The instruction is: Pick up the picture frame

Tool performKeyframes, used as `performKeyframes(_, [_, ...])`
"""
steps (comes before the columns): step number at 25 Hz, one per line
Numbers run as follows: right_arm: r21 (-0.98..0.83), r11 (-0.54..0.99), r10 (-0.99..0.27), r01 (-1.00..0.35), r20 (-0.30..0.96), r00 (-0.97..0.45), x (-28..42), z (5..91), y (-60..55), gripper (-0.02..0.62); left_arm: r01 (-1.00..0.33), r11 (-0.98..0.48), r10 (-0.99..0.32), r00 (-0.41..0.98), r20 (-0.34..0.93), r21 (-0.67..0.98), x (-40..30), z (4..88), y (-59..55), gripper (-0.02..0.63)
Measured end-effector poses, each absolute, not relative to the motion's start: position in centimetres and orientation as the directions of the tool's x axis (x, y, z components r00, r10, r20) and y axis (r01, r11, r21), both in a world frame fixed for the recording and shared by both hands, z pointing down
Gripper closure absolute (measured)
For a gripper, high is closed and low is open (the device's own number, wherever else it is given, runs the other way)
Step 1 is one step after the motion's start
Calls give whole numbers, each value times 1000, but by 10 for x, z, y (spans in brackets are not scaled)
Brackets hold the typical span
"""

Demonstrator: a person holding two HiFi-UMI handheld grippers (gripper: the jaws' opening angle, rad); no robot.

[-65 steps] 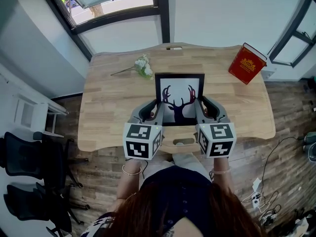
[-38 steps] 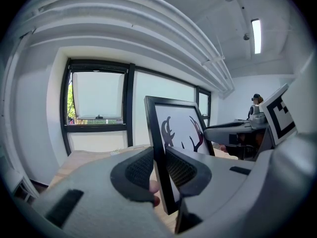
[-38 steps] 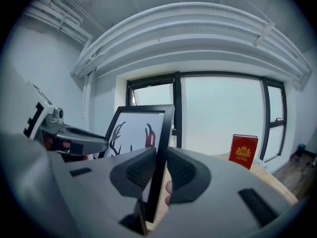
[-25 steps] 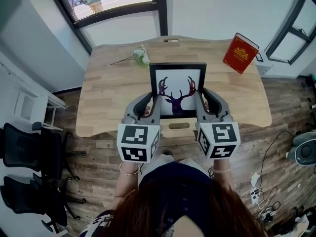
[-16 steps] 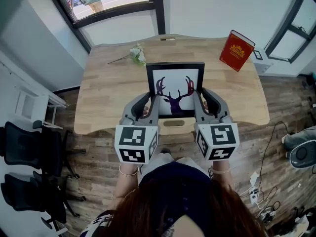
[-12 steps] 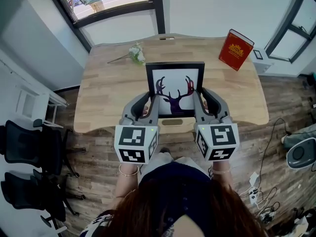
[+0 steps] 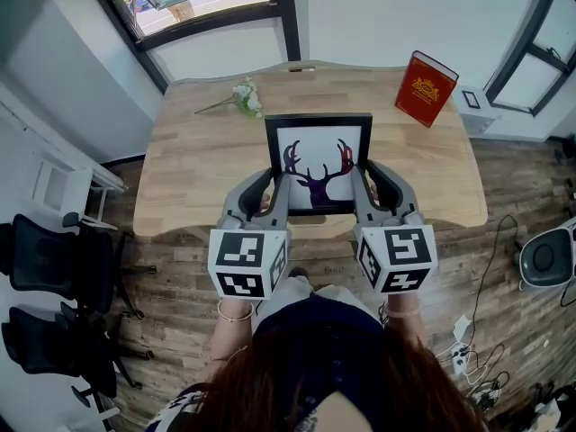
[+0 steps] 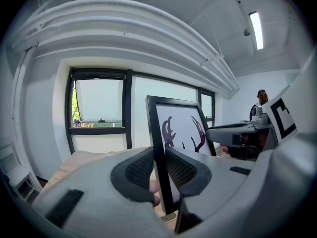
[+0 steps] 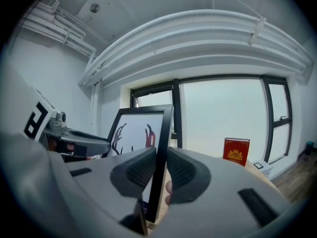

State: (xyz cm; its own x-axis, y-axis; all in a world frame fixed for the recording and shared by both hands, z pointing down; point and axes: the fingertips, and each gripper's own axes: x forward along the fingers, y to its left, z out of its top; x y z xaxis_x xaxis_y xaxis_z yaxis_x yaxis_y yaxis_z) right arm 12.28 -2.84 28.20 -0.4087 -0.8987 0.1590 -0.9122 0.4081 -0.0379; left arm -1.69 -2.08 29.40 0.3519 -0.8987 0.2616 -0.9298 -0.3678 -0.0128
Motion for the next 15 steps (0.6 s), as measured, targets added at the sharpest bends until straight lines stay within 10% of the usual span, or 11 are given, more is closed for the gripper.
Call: performKeyframes(15, [-57, 434, -886, -899, 156, -437, 145, 286, -22, 524, -942, -336, -911, 322, 260, -14, 5, 297, -11, 518])
